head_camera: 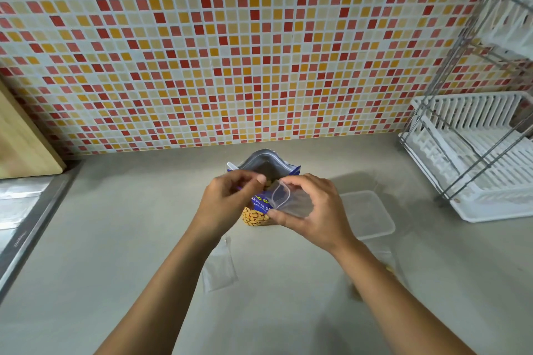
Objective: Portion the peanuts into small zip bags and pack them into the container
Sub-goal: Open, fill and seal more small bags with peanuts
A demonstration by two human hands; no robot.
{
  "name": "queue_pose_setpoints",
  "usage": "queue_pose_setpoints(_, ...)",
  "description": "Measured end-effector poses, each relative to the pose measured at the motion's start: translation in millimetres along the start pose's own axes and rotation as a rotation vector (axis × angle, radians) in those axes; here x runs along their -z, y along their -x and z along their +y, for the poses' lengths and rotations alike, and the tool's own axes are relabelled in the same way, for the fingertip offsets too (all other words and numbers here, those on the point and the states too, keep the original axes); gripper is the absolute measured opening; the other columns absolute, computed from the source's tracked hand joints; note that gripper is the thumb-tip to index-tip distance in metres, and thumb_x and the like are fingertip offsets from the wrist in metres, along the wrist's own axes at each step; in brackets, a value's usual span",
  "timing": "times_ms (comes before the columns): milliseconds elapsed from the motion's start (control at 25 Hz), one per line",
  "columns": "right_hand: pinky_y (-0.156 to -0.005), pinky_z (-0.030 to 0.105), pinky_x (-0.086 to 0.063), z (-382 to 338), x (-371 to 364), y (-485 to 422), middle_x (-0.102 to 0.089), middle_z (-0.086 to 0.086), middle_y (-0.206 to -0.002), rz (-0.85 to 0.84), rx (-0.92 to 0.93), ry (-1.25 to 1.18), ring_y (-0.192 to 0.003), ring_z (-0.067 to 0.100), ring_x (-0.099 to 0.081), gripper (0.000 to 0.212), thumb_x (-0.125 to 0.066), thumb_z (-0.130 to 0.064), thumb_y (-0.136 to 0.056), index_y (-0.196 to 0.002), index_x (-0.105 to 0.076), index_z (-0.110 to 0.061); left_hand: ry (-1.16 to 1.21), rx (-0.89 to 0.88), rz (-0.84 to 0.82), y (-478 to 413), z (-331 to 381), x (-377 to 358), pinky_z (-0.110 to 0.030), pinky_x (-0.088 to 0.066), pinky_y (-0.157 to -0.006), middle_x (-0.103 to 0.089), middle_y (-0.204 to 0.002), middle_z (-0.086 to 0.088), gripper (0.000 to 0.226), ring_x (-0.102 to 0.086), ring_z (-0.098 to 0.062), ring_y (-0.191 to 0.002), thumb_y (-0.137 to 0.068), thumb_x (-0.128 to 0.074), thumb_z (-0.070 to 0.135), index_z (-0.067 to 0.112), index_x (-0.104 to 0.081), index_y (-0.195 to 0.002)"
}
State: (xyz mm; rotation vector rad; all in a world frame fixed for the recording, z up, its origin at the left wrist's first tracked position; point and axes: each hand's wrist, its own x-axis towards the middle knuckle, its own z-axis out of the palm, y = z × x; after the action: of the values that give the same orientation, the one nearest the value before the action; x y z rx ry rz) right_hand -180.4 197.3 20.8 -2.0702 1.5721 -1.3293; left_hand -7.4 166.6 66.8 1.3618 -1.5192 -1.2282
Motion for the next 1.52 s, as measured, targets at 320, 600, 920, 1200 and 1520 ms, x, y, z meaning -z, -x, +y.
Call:
queue_pose_setpoints(320,-0.080,0.004,-0.040,13,-4,-1,-0.065,-0.018,-0.103,0.104,-0.307,-0.446,-0.099,-0.007,-0.057,0.046,-0.072,-0.046,-0.065,-0.107,-0.057,-0.035,-0.507,0.037,0.224,-65,-31,10,-0.018,-0.036,-0.054,-0.065,-0.111,-0.006,0.032,-0.050,-0.012,-0.091,-0.087,-0.060,0.036,0.013,-0.068,-0.108)
queue_pose_setpoints(600,-0.081,0.016,-0.048,30,-21,-11,-0.068,-0.010,-0.107,0.118,-0.453,-0.603,-0.103,0.010,-0.063,0.042,-0.071,-0.052,-0.064,-0.103,-0.057,-0.048,-0.646,-0.110,0.006,-68,-22,-12,-0.037,-0.043,-0.075,-0.058,-0.065,0.013,0.021,-0.053,-0.025,-0.093,-0.089,-0.053,0.041,0.025,-0.066,-0.084)
queue_pose_setpoints(920,-0.081,0.007,-0.042,38,-26,-13,-0.067,-0.019,-0.105,0.046,-0.454,-0.550,-0.101,0.002,-0.060,0.043,-0.071,-0.053,-0.065,-0.103,-0.057,-0.037,-0.967,-0.029,0.123,-67,-23,-14,-0.050,-0.028,-0.099,-0.063,-0.103,0.001,0.024,-0.034,-0.014,-0.129,-0.092,-0.046,0.031,0.022,-0.068,-0.095)
queue_pose_setpoints(1200,-0.084,0.010,-0.044,39,-21,-13,-0.065,-0.017,-0.110,-0.011,-0.479,-0.513,-0.104,0.000,-0.057,0.049,-0.069,-0.059,-0.063,-0.105,-0.055,-0.038,-0.417,0.150,0.091,-83,-24,-7,-0.046,-0.050,-0.079,-0.066,-0.087,-0.008,0.016,-0.059,-0.027,-0.086,-0.090,-0.054,0.023,0.019,-0.065,-0.079)
queue_pose_setpoints(1520,-0.087,0.017,-0.046,36,-16,-13,-0.066,-0.015,-0.111,-0.014,-0.474,-0.510,-0.104,0.001,-0.059,0.053,-0.070,-0.058,-0.062,-0.107,-0.056,-0.036,-0.059,0.195,0.221,-76,-16,3,-0.025,-0.042,-0.063,-0.065,-0.080,-0.004,0.019,-0.053,-0.013,-0.078,-0.093,-0.052,0.015,0.005,-0.067,-0.087)
